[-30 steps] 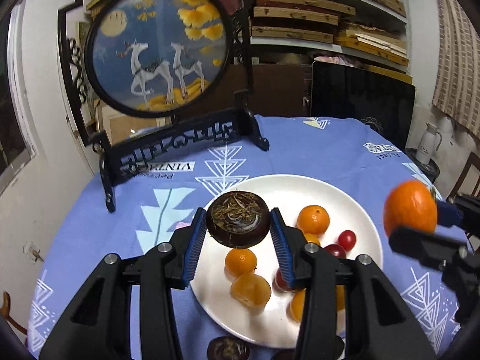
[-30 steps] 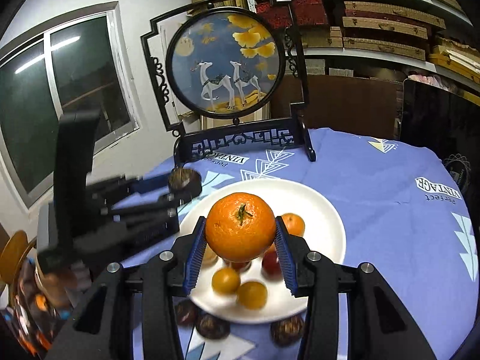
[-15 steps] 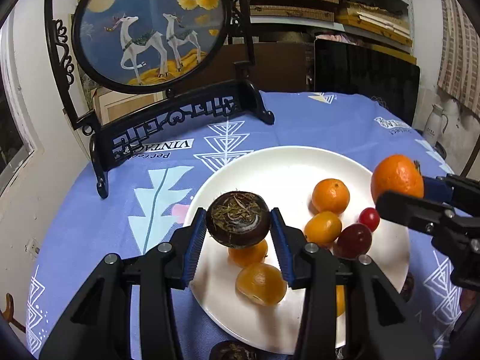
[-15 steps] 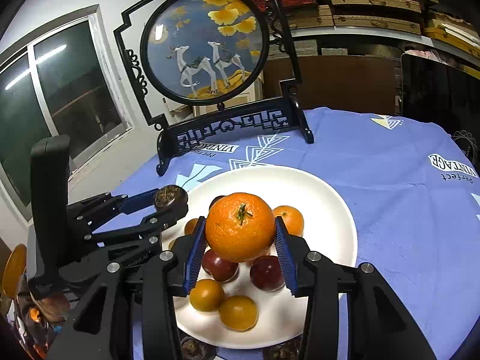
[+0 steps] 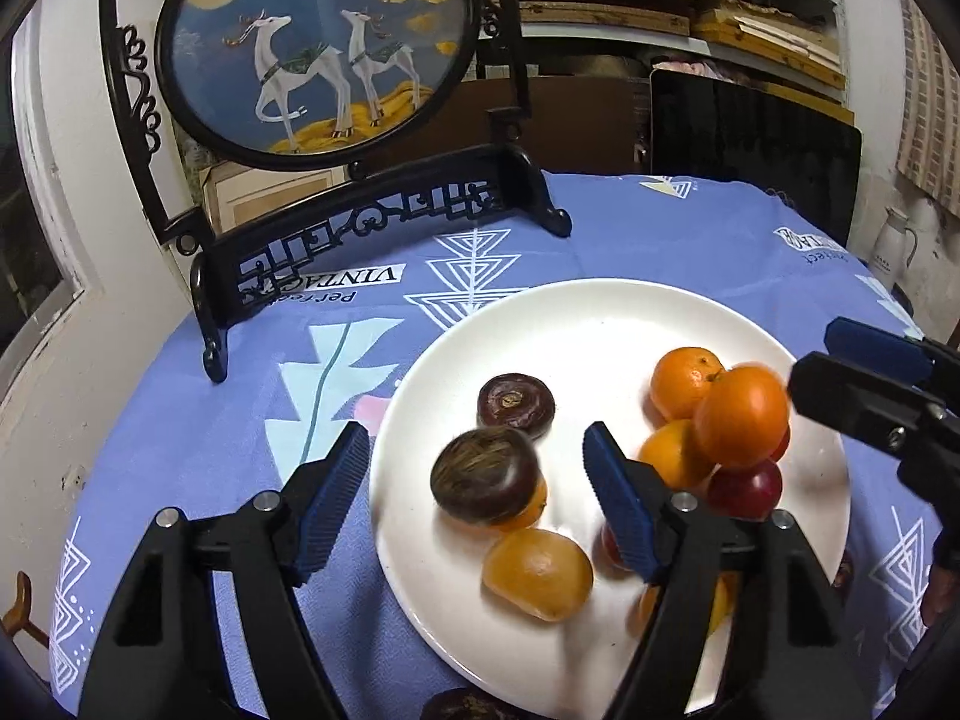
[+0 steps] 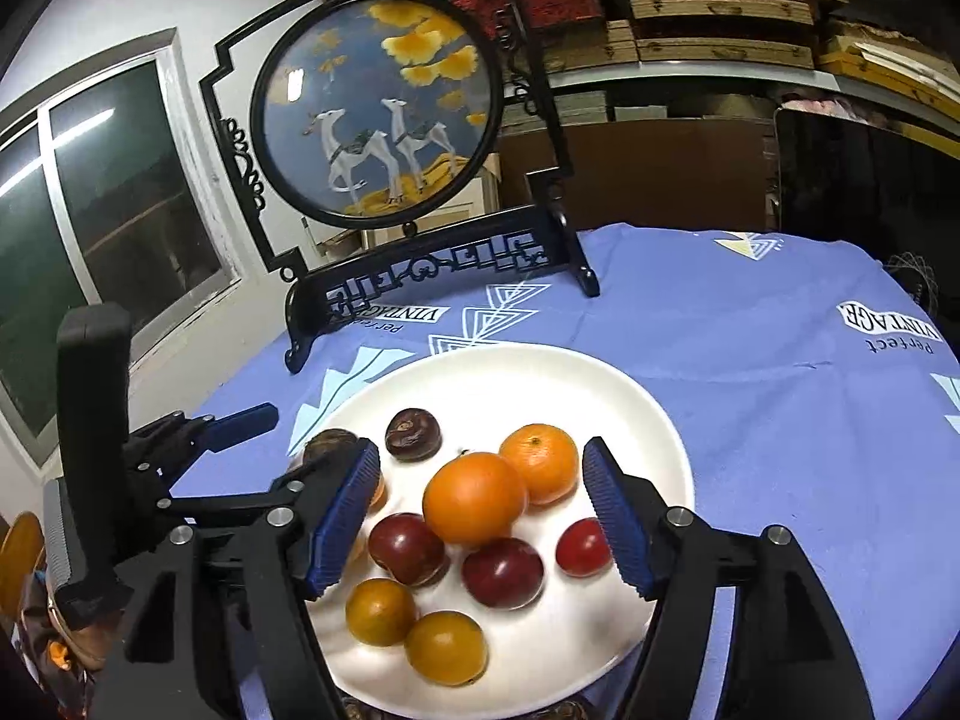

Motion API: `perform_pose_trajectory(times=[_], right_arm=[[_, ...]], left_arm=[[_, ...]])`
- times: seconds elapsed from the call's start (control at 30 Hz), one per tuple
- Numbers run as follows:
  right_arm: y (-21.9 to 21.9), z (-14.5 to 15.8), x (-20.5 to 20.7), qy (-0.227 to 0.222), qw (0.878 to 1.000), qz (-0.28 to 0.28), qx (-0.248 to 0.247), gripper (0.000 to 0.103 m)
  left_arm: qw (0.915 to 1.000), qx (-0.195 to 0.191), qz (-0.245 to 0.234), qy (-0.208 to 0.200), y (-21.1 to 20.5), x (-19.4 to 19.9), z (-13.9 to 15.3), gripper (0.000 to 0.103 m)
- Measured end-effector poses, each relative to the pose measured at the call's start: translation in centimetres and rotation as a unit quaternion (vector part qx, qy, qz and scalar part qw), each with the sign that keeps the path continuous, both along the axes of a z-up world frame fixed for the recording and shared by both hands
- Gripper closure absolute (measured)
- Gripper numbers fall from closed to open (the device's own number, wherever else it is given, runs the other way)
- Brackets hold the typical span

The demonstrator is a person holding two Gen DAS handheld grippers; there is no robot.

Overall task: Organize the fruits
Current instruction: 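Carry the tangerine and brown fruit onto the plate and release, then move both open grippers back toward the brown fruits on the cloth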

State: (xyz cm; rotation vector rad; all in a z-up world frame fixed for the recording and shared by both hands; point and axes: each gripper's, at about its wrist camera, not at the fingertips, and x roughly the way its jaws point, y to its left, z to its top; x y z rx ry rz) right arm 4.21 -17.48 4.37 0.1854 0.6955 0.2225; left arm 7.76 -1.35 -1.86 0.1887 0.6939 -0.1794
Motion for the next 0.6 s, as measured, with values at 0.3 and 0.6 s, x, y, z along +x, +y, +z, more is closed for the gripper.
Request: perform_pose_trajectory(times=[0.3, 0.6], right_arm=[[0.3, -0.2, -0.1, 0.011, 1.0, 0.007, -0.009, 0.03], [0.9, 1.9, -2.9, -0.026, 1.0, 0.007, -0.001, 0.022]], left_arm=[[0.9998, -0.006, 0.018, -0.002, 1.1, 0.3, 0.4, 0.029], [0.9997, -0.013, 0.013, -0.017, 1.4, -0.4, 1.5, 0.027]])
